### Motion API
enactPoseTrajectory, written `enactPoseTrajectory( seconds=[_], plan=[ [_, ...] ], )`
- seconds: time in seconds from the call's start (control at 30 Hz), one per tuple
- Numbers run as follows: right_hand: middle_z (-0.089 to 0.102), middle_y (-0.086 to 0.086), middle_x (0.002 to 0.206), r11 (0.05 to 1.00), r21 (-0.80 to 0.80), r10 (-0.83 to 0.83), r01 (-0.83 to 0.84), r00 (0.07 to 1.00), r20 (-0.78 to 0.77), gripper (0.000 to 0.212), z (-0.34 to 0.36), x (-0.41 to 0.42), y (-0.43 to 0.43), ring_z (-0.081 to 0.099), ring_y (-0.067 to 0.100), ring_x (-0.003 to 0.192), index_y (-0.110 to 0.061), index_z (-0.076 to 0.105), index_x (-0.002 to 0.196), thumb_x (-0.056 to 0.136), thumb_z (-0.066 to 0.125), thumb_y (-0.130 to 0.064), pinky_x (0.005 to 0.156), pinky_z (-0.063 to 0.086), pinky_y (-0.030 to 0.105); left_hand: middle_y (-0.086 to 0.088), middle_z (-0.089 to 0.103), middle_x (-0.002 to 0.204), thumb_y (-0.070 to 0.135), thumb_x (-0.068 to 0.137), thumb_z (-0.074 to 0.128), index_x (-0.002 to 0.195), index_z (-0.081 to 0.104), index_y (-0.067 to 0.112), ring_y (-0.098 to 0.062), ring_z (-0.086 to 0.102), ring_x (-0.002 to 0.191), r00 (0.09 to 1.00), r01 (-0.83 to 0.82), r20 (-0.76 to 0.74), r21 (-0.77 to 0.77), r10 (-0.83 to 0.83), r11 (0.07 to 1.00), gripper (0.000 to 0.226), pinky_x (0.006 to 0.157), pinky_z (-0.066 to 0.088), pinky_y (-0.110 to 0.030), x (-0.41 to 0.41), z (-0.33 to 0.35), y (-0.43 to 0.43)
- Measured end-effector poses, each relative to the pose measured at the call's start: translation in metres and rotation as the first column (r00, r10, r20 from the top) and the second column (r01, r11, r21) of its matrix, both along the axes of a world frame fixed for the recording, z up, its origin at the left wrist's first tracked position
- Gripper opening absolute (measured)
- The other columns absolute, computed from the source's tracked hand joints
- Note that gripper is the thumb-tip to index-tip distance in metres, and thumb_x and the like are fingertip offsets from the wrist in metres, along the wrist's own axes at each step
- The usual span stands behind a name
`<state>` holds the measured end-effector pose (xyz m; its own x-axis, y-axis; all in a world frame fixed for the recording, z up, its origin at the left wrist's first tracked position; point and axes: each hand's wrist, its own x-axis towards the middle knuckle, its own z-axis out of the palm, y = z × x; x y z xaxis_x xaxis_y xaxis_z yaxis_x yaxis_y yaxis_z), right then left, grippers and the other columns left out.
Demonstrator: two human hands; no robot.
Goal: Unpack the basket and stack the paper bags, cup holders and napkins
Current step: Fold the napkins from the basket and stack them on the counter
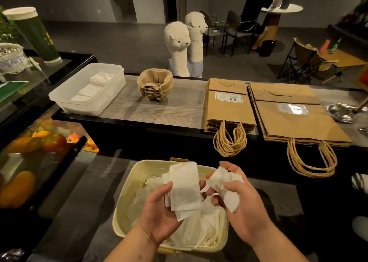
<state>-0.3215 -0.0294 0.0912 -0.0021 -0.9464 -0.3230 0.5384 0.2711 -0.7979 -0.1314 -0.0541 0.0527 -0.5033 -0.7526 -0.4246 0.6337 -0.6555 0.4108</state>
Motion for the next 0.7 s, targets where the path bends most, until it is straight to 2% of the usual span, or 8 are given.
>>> enactPoseTrajectory(
  seconds=[0.1,0.2,0.27,0.37,0.5,0.6,0.63,0.7],
  plan=[
    [0.073,0.021,0.113,0.988,0.154,-0.001,-0.021,0.99,0.142,0.043,0.001,-0.006,-0.002,0.069,0.04,0.102,-0.016,0.056,0.131,0.094,0.036,-0.003,0.084,0.046,0.049,-0.03,0.068,0.122,0.008,0.048,0.097,0.118,0.073,-0.004,-0.046,0.072,0.1,0.995,0.007,0.099,0.058,-0.012,0.998,0.075,0.078,0.063,-0.053,0.0,0.002,-0.002],
    [0.073,0.018,0.119,0.967,0.239,0.054,-0.085,0.99,0.133,0.038,0.002,-0.006,-0.002,0.064,0.041,0.119,-0.009,0.061,0.129,0.101,0.036,-0.012,0.097,0.046,0.049,-0.032,0.064,0.13,0.006,0.081,0.065,0.132,0.061,-0.006,-0.05,0.065,0.113,0.997,0.005,0.081,0.143,-0.017,0.99,0.052,0.088,0.057,-0.061,0.005,-0.001,-0.003],
    [0.073,0.017,0.119,0.956,0.273,0.075,-0.107,0.989,0.126,0.036,0.004,-0.004,-0.002,0.063,0.039,0.12,-0.007,0.062,0.128,0.103,0.037,-0.016,0.097,0.048,0.048,-0.034,0.063,0.13,0.006,0.087,0.053,0.134,0.057,-0.007,-0.05,0.064,0.117,0.998,0.0,0.061,0.194,-0.012,0.981,0.049,0.089,0.055,-0.063,0.009,-0.006,-0.003],
    [0.074,0.016,0.118,0.95,0.299,0.078,-0.089,0.996,0.048,0.034,0.004,-0.002,-0.004,0.064,0.039,0.119,-0.009,0.065,0.126,0.105,0.04,-0.018,0.09,0.051,0.044,-0.034,0.062,0.132,0.003,0.085,0.055,0.135,0.055,-0.009,-0.051,0.066,0.113,1.0,0.005,0.028,0.221,-0.011,0.975,0.051,0.086,0.056,-0.066,0.015,-0.013,0.001],
    [0.076,0.014,0.111,0.937,0.349,0.027,-0.002,0.998,-0.065,0.026,-0.001,0.002,-0.005,0.073,0.036,0.104,-0.01,0.064,0.126,0.102,0.053,-0.008,0.081,0.058,0.044,-0.034,0.053,0.143,-0.015,0.058,0.078,0.132,0.062,-0.01,-0.054,0.061,0.12,0.999,0.002,-0.053,0.176,0.008,0.984,0.076,0.092,0.055,-0.066,0.022,-0.021,0.006],
    [0.075,0.018,0.112,0.924,0.381,-0.022,0.028,1.0,-0.02,0.029,-0.005,0.004,-0.005,0.073,0.037,0.103,-0.006,0.061,0.129,0.101,0.054,-0.004,0.085,0.059,0.051,-0.028,0.035,0.16,-0.006,0.073,0.061,0.148,0.044,-0.005,-0.044,0.038,0.147,0.991,0.007,-0.135,0.042,-0.001,0.999,0.078,0.12,0.029,-0.063,0.03,-0.023,0.008],
    [0.075,0.017,0.112,0.928,0.37,-0.039,0.045,0.999,-0.024,0.028,-0.005,0.006,-0.004,0.073,0.037,0.103,-0.006,0.061,0.128,0.102,0.052,-0.005,0.086,0.058,0.051,-0.026,0.03,0.163,-0.002,0.076,0.057,0.153,0.038,-0.003,-0.042,0.03,0.151,0.988,-0.02,-0.154,0.013,0.022,1.0,0.079,0.124,0.018,-0.062,0.032,-0.026,0.008],
    [0.077,0.01,0.109,0.954,0.277,-0.077,0.112,0.988,-0.133,0.027,-0.003,0.014,-0.002,0.075,0.03,0.1,-0.014,0.066,0.123,0.104,0.049,-0.007,0.083,0.059,0.049,-0.025,0.036,0.16,0.004,0.076,0.067,0.152,0.042,0.0,-0.044,0.032,0.15,0.984,-0.057,-0.17,-0.033,0.051,0.998,0.08,0.124,0.015,-0.064,0.035,-0.029,0.006]
  ],
)
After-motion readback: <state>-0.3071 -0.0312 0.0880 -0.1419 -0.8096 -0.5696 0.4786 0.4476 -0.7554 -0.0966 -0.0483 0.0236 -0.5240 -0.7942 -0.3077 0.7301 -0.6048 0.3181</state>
